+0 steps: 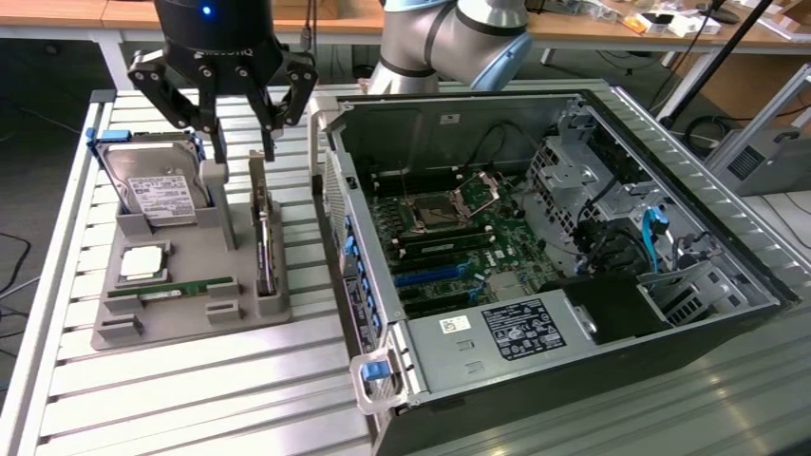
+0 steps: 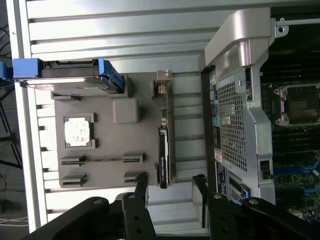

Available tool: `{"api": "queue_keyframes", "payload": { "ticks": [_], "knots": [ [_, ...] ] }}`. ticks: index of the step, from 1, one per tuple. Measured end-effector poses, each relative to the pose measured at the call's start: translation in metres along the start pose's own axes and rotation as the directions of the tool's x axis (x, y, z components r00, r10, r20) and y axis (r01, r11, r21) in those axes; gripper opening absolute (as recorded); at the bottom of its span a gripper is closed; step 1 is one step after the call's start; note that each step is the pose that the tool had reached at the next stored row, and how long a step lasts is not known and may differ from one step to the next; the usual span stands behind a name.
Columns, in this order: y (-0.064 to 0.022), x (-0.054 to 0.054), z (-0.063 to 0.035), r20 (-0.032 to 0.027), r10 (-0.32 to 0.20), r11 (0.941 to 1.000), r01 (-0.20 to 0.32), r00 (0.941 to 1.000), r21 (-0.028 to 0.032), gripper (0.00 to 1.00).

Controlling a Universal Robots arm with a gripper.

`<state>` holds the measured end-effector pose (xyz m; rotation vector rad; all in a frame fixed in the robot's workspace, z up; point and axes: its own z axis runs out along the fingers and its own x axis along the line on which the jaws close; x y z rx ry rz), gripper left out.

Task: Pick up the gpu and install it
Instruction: 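Pick up the gpu and move the gpu toward the slot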

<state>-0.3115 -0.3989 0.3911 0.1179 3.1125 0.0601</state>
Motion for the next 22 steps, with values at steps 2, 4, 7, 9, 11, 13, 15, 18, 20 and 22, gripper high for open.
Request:
{"api": "queue_keyframes", "payload": {
  "ticks": [2, 4, 7, 9, 11, 13, 15, 18, 20, 22],
  "knots": [
    [0.0, 0.0, 0.0005, 0.0, 0.0, 1.0, 0.0, 1.0, 0.0001, 0.48],
    [0.0, 0.0, 0.0008, -0.0001, 0.0, 1.0, 0.0, 1.0, 0.0001, 0.48],
    [-0.0001, 0.0, 0.0016, -0.0001, 0.0, 1.0, 0.0, 1.0, 0.0001, 0.48],
    [-0.0001, 0.0, 0.0021, 0.0, 0.0, 1.0, 0.0, 1.0, 0.0, 0.48],
    [-0.0001, 0.0001, 0.0025, 0.0, 0.0, 1.0, 0.0, 1.0, 0.0, 0.48],
    [-0.0001, 0.0001, 0.0031, 0.0, 0.0, 1.0, 0.0, 1.0, 0.0, 0.48],
    [-0.0001, 0.0001, 0.0035, -0.0001, 0.0, 1.0, 0.0, 1.0, 0.0001, 0.48],
    [-0.0002, 0.0001, 0.004, 0.0, 0.0, 1.0, 0.0, 1.0, 0.0, 0.48],
    [-0.0002, 0.0001, 0.0044, 0.0, 0.0, 1.0, 0.0, 1.0, 0.0, 0.48],
    [-0.0002, 0.0001, 0.0047, 0.0, 0.0, 1.0, 0.0, 1.0, 0.0, 0.48]
  ]
}}
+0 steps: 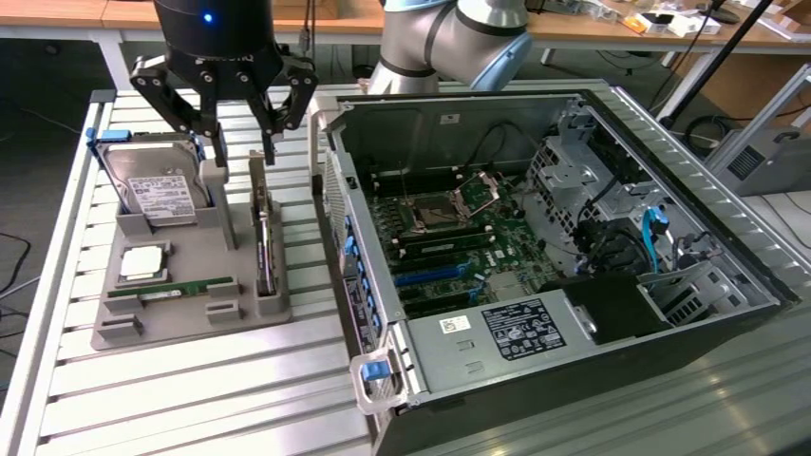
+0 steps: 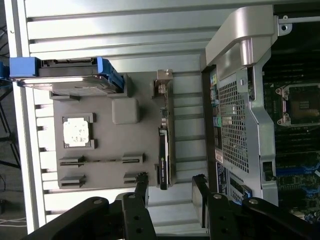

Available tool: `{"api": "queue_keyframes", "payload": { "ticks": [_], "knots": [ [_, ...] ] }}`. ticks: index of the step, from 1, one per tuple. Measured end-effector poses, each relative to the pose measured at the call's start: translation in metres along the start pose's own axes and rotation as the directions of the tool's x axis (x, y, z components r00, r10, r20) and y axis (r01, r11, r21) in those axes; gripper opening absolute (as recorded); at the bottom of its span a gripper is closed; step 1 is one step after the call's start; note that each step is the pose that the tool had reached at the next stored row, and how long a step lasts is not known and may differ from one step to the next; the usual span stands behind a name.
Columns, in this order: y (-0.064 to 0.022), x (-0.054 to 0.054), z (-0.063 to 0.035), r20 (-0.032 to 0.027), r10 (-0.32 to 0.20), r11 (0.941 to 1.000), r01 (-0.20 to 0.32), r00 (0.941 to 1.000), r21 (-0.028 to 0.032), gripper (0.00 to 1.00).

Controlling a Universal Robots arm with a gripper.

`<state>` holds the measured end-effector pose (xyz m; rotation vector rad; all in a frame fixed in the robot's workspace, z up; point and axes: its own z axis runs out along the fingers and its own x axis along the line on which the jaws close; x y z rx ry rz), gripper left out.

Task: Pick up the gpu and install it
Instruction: 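Pick up the gpu and move the gpu toward the slot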

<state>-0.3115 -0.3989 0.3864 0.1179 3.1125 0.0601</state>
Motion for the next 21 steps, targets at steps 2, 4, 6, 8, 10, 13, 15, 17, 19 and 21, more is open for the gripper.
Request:
{"api": "queue_keyframes", "payload": {
  "ticks": [2, 4, 6, 8, 10, 13, 15, 17, 19, 21],
  "knots": [
    [0.0, 0.0, 0.0005, 0.0, 0.0, 1.0, 0.0, 1.0, 0.0, 0.48],
    [0.0, 0.0, 0.0009, 0.0, 0.0, 1.0, 0.0, 1.0, 0.0, 0.48],
    [-0.0001, 0.0, 0.0014, 0.0, 0.0, 1.0, 0.0, 1.0, 0.0, 0.48],
    [-0.0001, 0.0, 0.0019, -0.0001, 0.0, 1.0, 0.0, 1.0, 0.0001, 0.48],
    [-0.0001, 0.0, 0.0026, 0.0, 0.0, 1.0, 0.0, 1.0, 0.0, 0.48],
    [-0.0001, 0.0001, 0.0033, 0.0, 0.0, 1.0, 0.0, 1.0, 0.0, 0.48],
    [-0.0002, 0.0001, 0.0038, 0.0, 0.0, 1.0, 0.0, 1.0, 0.0, 0.48],
    [-0.0002, 0.0001, 0.0042, -0.0001, 0.0, 1.0, 0.0, 1.0, 0.0001, 0.48],
    [-0.0002, 0.0001, 0.0047, 0.0, 0.0, 1.0, 0.0, 1.0, 0.0, 0.48],
    [-0.0002, 0.0001, 0.0051, -0.0001, 0.0, 1.0, 0.0, 1.0, 0.0, 0.48]
  ]
}}
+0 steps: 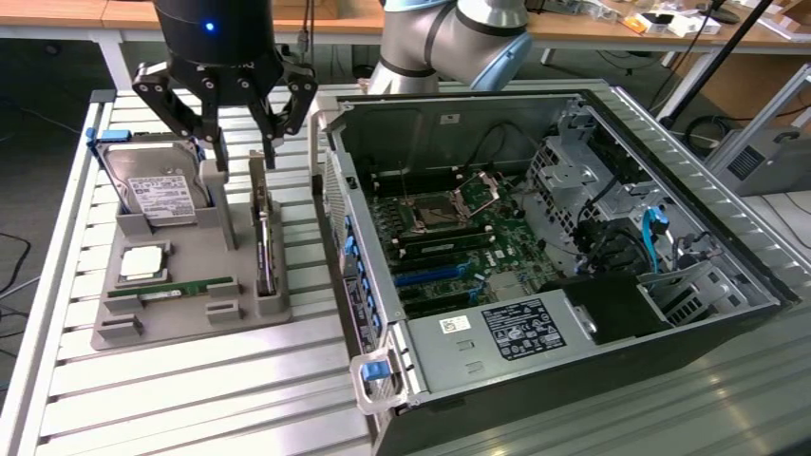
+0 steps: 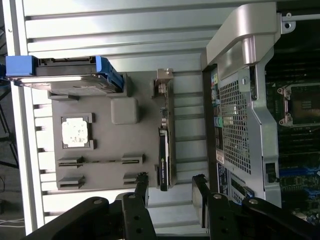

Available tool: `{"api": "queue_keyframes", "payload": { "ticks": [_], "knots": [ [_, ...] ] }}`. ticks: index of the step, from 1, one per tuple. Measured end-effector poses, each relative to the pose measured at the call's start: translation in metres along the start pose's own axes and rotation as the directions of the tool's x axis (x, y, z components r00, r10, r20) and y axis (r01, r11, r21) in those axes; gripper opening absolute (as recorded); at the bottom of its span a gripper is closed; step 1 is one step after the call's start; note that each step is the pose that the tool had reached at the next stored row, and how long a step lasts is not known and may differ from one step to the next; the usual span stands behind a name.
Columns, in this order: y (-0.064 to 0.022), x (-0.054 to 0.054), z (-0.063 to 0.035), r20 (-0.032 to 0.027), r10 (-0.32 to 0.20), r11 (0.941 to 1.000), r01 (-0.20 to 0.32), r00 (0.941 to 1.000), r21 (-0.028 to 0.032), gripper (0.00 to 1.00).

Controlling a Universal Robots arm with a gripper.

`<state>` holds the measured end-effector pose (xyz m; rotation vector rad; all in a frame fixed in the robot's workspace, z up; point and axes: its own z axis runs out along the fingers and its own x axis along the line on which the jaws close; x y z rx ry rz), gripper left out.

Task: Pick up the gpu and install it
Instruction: 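Pick up the gpu and move the gpu toward the slot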

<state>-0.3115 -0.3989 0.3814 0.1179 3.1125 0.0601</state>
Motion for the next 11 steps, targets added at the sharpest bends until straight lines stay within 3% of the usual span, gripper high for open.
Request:
{"api": "queue_keyframes", "payload": {
  "ticks": [11],
  "knots": [
    [-0.0001, 0.0, 0.0024, 0.0, 0.0, 1.0, 0.0, 1.0, 0.0, 0.48]
  ]
}}
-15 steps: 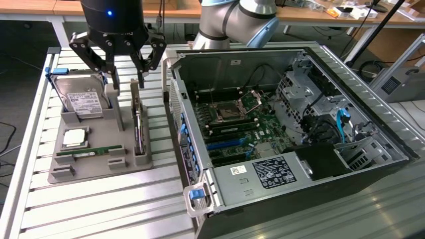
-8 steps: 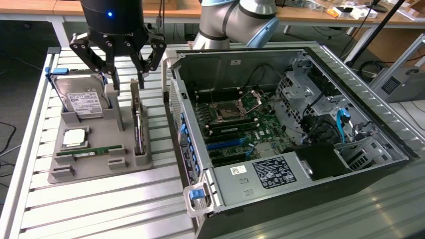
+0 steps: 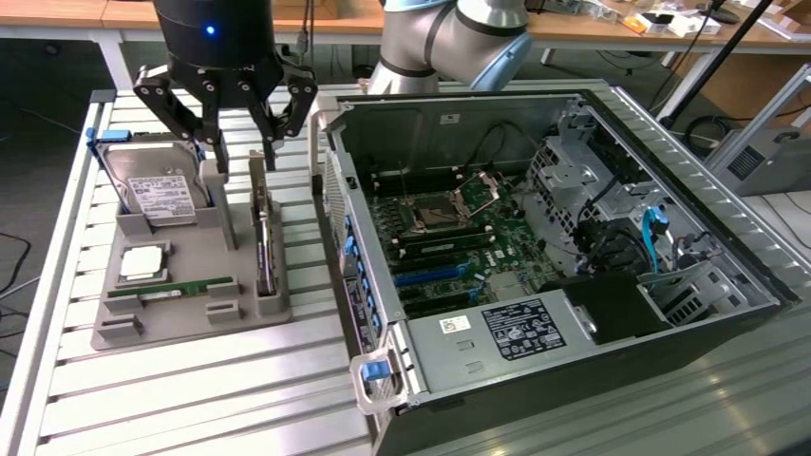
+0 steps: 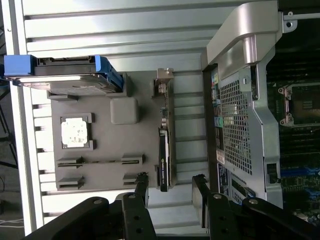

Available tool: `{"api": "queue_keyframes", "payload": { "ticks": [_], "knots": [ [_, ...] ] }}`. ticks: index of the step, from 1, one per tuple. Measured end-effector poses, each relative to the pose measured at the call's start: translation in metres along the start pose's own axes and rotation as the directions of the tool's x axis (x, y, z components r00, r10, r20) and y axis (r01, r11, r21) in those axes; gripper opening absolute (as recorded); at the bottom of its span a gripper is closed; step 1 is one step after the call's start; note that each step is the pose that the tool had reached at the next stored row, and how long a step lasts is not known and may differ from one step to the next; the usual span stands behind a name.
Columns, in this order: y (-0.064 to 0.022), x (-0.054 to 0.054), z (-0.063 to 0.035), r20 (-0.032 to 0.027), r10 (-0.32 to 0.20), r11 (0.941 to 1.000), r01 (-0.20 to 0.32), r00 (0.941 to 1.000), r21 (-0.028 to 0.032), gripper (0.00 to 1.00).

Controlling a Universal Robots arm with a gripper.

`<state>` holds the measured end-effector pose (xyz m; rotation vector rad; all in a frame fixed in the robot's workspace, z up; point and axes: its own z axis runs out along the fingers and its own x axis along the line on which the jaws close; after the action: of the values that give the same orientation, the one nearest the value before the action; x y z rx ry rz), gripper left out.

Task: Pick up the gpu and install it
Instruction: 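Pick up the gpu and move the gpu toward the slot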

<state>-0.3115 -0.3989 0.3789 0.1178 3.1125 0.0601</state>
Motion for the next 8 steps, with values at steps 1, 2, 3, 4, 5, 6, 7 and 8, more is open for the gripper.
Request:
{"api": "queue_keyframes", "payload": {
  "ticks": [1, 2, 3, 4, 5, 6, 7, 8],
  "knots": [
    [0.0, 0.0, 0.0002, 0.0, 0.0, 1.0, 0.0, 1.0, 0.0, 0.48],
    [0.0, 0.0, 0.0004, 0.0, 0.0, 1.0, 0.0, 1.0, 0.0, 0.48],
    [0.0, 0.0, 0.0007, 0.0, 0.0, 1.0, 0.0, 1.0, 0.0, 0.48],
    [0.0, 0.0, 0.001, 0.0, 0.0, 1.0, 0.0, 1.0, 0.0, 0.48],
    [0.0, 0.0, 0.0012, 0.0, 0.0, 1.0, 0.0, 1.0, 0.0, 0.48],
    [-0.0001, 0.0001, 0.0014, 0.0, 0.0, 1.0, 0.0, 1.0, 0.0, 0.48],
    [-0.0001, 0.0001, 0.0018, 0.0001, 0.0, 1.0, 0.0, 1.0, 0.0, 0.48],
    [-0.0001, 0.0, 0.0021, 0.0, 0.0, 1.0, 0.0, 1.0, 0.0, 0.48]
  ]
}}
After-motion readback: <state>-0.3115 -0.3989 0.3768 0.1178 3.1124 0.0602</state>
